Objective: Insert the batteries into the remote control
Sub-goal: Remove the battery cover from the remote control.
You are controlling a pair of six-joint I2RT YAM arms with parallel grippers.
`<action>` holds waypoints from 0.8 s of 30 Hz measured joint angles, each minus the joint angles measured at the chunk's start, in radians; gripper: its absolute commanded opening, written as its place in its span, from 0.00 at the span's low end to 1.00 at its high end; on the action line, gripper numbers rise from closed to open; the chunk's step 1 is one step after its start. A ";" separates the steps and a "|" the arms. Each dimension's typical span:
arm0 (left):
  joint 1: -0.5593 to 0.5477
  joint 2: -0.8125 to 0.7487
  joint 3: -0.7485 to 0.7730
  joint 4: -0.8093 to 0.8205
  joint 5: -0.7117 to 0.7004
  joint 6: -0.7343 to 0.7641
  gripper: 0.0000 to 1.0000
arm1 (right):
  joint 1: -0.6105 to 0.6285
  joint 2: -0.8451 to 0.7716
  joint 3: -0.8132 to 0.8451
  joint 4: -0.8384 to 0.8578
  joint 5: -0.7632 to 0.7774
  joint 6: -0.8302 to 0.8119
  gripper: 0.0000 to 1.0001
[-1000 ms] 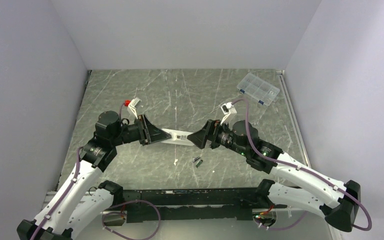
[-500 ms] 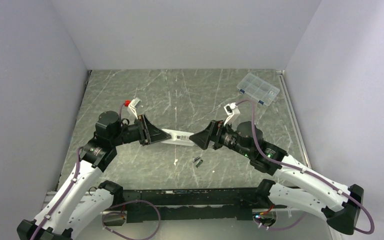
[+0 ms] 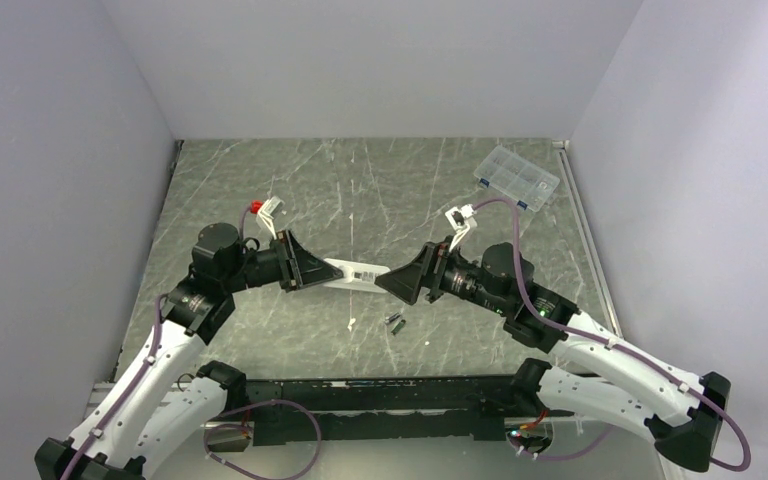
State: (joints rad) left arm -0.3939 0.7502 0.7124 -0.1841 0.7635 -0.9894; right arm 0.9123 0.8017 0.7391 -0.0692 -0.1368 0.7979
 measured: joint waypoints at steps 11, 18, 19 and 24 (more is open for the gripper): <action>0.000 0.000 -0.010 0.011 0.011 -0.001 0.00 | 0.000 0.013 0.000 0.086 -0.086 0.026 0.88; 0.000 0.000 -0.024 0.037 0.025 -0.015 0.00 | 0.000 0.029 0.000 0.104 -0.109 0.041 0.88; 0.000 0.000 -0.024 0.038 0.025 -0.019 0.00 | 0.000 0.030 0.000 0.104 -0.109 0.042 0.88; 0.000 0.000 -0.024 0.043 0.026 -0.021 0.00 | 0.000 0.030 0.000 0.105 -0.109 0.044 0.88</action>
State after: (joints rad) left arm -0.3939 0.7498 0.6884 -0.1413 0.7891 -1.0103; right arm 0.9123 0.8314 0.7391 0.0357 -0.2462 0.8417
